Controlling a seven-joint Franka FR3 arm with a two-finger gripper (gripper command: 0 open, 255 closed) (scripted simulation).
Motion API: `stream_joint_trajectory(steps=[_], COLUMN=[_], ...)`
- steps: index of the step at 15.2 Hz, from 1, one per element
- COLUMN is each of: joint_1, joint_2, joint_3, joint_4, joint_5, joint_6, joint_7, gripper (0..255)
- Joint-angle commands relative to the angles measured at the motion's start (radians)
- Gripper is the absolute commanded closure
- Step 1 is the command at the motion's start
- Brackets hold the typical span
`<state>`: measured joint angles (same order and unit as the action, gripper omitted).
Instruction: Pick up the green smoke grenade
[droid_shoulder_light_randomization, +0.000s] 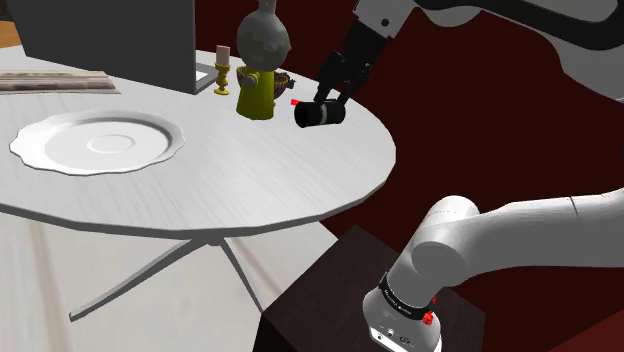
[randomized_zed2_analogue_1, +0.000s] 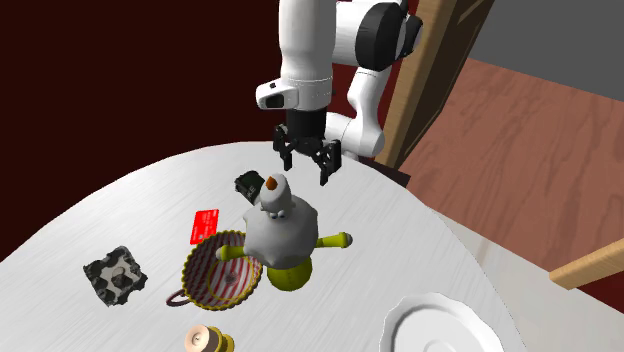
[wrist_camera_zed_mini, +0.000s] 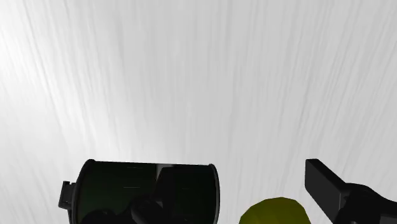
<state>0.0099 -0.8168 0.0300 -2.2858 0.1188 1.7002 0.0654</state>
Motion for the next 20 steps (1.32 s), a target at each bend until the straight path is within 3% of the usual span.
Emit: stream_joint_trajectory(steps=[1, 6, 9, 10, 19, 20], joint_1=[0.000, 0.209, 0.319, 0.334, 0.326, 0.326], joint_2=[0.000, 0.240, 0.417, 0.447, 0.425, 0.423], joint_3=[0.000, -0.255, -0.354, -0.366, -0.368, -0.368], joint_4=[0.000, 0.208, 0.364, 0.389, 0.266, 0.264], joint_5=[0.000, -0.147, -0.229, -0.243, -0.250, -0.251], joint_6=[0.000, -0.184, -0.269, -0.279, -0.179, -0.178], joint_7=[0.000, -0.743, -1.188, -1.265, -1.258, -1.258], gripper=[0, 0, 0, 0, 0, 255])
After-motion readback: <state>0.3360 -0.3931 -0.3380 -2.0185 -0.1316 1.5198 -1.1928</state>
